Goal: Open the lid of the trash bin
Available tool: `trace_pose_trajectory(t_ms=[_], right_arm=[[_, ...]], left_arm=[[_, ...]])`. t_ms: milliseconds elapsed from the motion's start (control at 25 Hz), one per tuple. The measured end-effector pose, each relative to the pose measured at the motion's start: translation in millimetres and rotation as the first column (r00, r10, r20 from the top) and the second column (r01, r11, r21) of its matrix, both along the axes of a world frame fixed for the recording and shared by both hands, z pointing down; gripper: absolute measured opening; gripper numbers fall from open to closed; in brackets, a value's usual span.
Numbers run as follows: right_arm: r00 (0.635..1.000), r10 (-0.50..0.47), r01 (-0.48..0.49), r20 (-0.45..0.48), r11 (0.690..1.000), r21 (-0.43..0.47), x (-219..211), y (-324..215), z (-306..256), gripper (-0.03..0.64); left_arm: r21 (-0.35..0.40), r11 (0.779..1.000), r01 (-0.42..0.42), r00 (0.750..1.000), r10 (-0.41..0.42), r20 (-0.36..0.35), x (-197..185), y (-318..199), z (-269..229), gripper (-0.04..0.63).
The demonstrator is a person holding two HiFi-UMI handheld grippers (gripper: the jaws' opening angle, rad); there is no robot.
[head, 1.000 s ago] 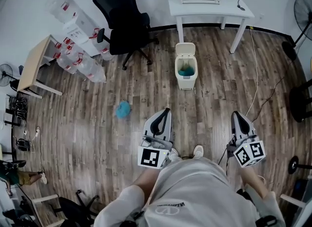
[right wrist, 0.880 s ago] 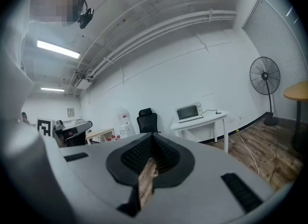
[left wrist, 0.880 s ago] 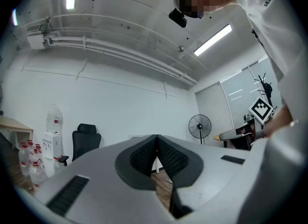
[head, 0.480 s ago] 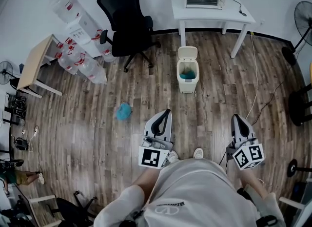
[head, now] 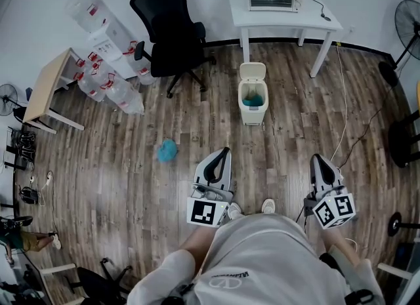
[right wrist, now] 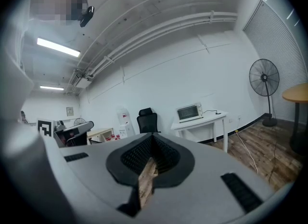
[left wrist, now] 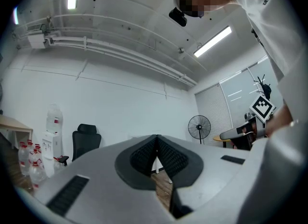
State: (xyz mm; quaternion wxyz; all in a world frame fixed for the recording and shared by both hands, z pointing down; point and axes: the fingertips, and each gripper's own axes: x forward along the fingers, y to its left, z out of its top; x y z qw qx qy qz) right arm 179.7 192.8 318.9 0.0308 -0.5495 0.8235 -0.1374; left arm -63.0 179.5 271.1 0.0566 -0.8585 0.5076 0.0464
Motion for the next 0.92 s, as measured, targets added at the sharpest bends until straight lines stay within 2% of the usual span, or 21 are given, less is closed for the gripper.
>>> trace_pose_trajectory(t_ms=[680,920], right_arm=[[1.000,-0.005,0.006,-0.016,1.000,0.005,-11.9,10.2,-2.4,0.015],[1.000,-0.005,0.005,-0.018,1.000,-0.002,-3.4,6.0,5.7,0.015]], left_arm=[[-0.004,1.000,-0.009,1.000,0.009,-0.016,-5.1,6.7,0.2,-0.003],[-0.011,1.000,-0.006,1.000,0.006,-0.014,2.4,2.9,7.5,-0.003]])
